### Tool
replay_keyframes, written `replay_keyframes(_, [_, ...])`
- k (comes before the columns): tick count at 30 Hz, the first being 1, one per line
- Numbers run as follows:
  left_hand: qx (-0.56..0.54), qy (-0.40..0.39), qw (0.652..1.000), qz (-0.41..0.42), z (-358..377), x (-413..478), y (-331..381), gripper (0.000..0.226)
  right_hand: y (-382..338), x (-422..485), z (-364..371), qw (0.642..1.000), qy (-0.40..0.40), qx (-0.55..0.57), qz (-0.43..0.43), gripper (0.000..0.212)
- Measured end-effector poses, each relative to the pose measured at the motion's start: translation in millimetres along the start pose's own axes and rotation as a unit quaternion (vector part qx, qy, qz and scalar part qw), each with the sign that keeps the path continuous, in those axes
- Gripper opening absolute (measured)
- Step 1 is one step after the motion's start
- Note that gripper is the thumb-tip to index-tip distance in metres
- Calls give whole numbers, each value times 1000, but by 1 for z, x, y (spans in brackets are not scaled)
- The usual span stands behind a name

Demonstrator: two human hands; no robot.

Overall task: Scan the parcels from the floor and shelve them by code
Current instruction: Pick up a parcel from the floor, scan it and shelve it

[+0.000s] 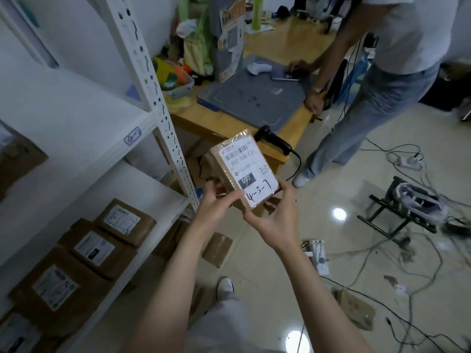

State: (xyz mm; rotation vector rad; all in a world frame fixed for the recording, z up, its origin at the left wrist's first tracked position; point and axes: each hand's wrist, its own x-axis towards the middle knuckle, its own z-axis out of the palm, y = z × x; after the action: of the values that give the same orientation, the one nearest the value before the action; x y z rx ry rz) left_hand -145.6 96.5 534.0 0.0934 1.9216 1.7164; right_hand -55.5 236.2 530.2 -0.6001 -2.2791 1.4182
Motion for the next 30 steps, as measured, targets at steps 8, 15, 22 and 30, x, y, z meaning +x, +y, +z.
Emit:
replay_keyframes(8, [-82,65,994,-7,-24,95,60,70,-18,119,24,994,-43,89,49,42])
replay_keyframes(15, [-94,122,988,-26,-16,131,67,75,15,201,28,993,-16,35,110,28])
replay_keyframes(22, [-111,190,975,-42,3,176,70,67,74,285,28,979,-64,-126,145,44])
replay_keyframes(30, [-181,273,941,-81,41,199,81,59,122,352,33,922,-224,-261,177,43])
